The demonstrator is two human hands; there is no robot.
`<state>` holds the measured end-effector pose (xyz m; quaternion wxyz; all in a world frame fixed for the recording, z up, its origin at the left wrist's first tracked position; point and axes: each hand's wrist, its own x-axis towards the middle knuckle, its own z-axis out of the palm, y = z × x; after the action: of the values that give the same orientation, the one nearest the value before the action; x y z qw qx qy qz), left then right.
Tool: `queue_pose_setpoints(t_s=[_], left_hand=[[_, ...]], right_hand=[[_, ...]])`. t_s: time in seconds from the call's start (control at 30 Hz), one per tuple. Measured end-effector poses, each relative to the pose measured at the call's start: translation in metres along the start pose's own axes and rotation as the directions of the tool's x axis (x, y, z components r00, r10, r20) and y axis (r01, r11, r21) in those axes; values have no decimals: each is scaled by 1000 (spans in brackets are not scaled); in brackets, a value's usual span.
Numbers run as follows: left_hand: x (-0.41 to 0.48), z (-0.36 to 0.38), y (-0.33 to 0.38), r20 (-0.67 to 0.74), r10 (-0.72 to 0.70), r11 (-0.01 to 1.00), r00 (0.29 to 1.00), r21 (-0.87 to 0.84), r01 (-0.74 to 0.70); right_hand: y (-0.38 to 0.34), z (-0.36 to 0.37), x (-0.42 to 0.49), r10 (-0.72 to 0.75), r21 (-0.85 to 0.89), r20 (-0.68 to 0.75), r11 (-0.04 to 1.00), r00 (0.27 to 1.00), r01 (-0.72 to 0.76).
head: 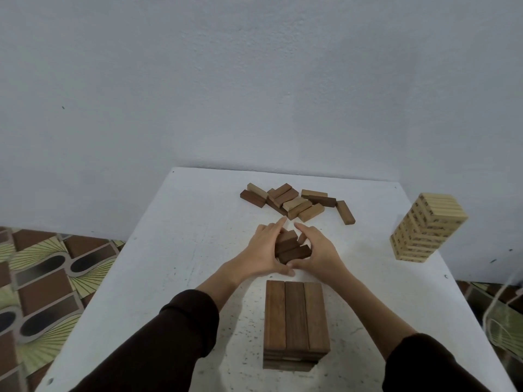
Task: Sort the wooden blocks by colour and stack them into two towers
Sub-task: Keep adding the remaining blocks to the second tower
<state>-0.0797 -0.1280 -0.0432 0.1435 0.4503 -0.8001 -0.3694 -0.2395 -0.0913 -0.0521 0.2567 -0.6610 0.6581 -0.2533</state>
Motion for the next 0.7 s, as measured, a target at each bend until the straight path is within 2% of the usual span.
queue_pose_setpoints(t_s=[0.17,0.3,0.47,0.7], left_hand=[[-2,-4,-2,41,-14,997,999,-77,17],[-5,-8,-7,-90,7,994,996,106,2],[-12,1,-20,-149,-139,987,979,-105,124],[-16,2,-22,-163,-97,989,982,-128,76]], right_hand=[[4,-5,-5,89,61,-26,994,996,-87],[7,-13,-9,105,81,3,991,994,-105],[3,-12,-11,87,62,23,994,996,-88],[0,-8,-10,100,111,7,989,995,-100]])
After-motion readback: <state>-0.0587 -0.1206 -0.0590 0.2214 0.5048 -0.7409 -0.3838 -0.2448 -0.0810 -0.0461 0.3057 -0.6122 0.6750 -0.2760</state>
